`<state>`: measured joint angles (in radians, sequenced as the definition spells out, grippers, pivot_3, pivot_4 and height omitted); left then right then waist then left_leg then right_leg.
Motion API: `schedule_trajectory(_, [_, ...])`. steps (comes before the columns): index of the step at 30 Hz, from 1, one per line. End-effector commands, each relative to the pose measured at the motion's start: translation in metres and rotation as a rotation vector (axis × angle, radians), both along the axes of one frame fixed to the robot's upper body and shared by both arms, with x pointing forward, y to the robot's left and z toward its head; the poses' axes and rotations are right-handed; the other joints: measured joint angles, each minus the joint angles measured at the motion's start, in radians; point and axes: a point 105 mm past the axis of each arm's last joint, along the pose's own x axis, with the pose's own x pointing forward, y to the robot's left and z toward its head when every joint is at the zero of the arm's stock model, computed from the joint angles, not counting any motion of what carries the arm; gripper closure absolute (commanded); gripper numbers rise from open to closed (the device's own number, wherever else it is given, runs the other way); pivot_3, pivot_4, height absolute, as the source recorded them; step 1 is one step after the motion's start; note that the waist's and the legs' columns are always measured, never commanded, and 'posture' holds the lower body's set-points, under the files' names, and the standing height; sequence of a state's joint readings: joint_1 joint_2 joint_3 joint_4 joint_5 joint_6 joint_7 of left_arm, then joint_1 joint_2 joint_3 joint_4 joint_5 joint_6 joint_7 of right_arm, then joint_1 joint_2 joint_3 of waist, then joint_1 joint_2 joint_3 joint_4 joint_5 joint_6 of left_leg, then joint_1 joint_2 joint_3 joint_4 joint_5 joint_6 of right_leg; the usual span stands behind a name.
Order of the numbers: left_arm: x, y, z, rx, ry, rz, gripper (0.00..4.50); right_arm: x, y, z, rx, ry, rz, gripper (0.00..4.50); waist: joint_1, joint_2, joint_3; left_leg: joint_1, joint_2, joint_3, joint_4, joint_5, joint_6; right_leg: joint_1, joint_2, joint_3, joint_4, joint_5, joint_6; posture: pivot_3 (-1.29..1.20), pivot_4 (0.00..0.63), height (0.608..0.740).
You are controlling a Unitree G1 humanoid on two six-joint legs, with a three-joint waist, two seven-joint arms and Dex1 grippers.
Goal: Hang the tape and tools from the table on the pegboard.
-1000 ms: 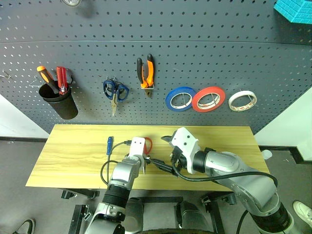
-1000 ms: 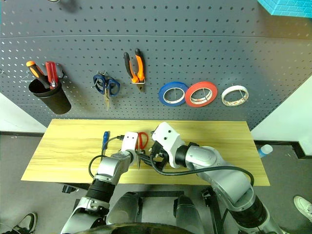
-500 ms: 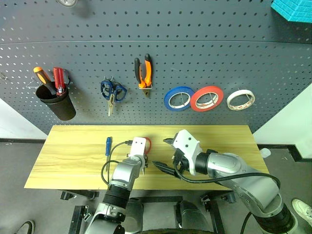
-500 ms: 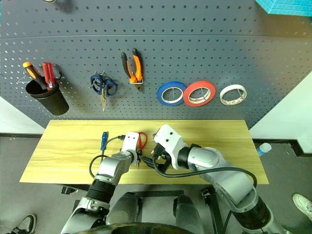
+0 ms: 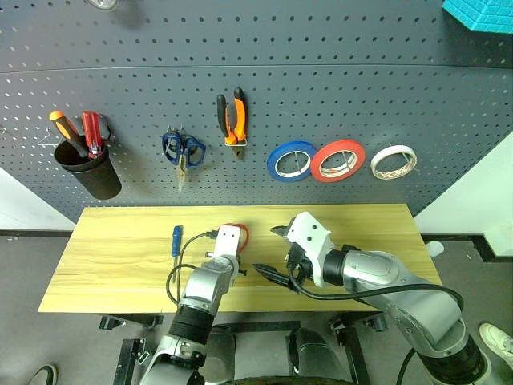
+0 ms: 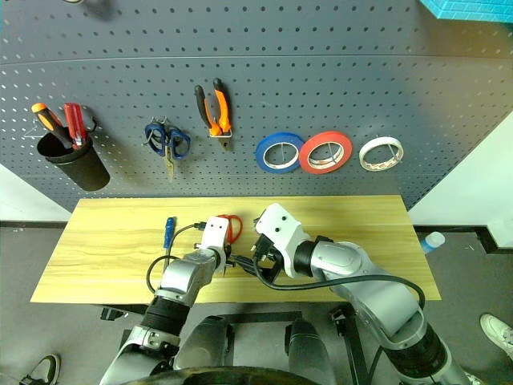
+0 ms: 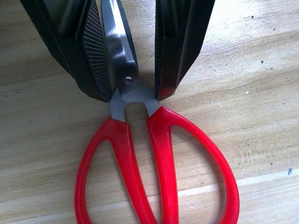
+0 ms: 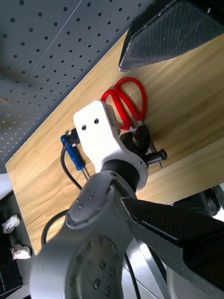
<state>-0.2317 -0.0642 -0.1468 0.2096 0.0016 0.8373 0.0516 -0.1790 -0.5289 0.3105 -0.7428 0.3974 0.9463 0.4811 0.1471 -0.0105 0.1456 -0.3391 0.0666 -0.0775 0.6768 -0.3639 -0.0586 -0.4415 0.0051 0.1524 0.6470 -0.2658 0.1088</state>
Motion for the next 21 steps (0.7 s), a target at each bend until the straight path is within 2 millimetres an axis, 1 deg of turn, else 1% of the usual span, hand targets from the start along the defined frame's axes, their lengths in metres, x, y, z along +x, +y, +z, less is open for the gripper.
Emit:
schedule_trajectory(1, [-0.016, -0.007, -0.012, 0.000, 0.032, -0.066, 3.49, 0.000, 0.002, 0.011, 0.023, -0.051, 0.017, 0.00, 0.001, 0.000, 0.001, 0.000, 0.000, 0.000, 0.000, 0.000, 0.000, 0.000, 0.000, 0.000, 0.000, 0.000, -0.001, 0.28, 0.145, 0.687])
schedule_trajectory(5, [-0.019, -0.010, -0.001, -0.013, -0.055, -0.116, 3.49, 0.001, 0.002, 0.010, 0.020, -0.050, 0.016, 0.00, 0.001, 0.000, 0.002, -0.001, 0.000, 0.000, -0.002, 0.000, 0.000, -0.001, 0.000, 0.000, -0.002, 0.002, -0.003, 0.28, 0.141, 0.687])
schedule_trajectory(11, [-0.019, -0.009, 0.021, -0.010, -0.208, -0.175, 3.49, 0.003, 0.001, 0.008, 0.017, -0.052, 0.016, 0.00, 0.003, -0.004, 0.009, 0.000, 0.000, -0.001, -0.010, 0.001, -0.001, -0.004, 0.000, 0.000, -0.002, 0.002, -0.003, 0.29, 0.133, 0.687])
schedule_trajectory(17, [-0.020, -0.007, 0.035, -0.019, -0.293, -0.189, 3.54, 0.004, 0.001, 0.008, 0.016, -0.058, 0.017, 0.00, 0.005, -0.005, 0.012, -0.002, 0.000, -0.001, -0.010, 0.001, -0.001, -0.004, -0.001, 0.000, -0.006, 0.002, -0.003, 0.30, 0.126, 0.687])
schedule_trajectory(21, [-0.016, -0.008, 0.055, -0.006, -0.434, -0.220, 3.54, 0.005, 0.001, 0.007, 0.016, -0.060, 0.019, 0.00, 0.006, -0.005, 0.012, -0.002, 0.000, -0.001, -0.011, 0.001, -0.001, -0.004, -0.001, 0.000, -0.007, 0.002, -0.003, 0.30, 0.121, 0.687])
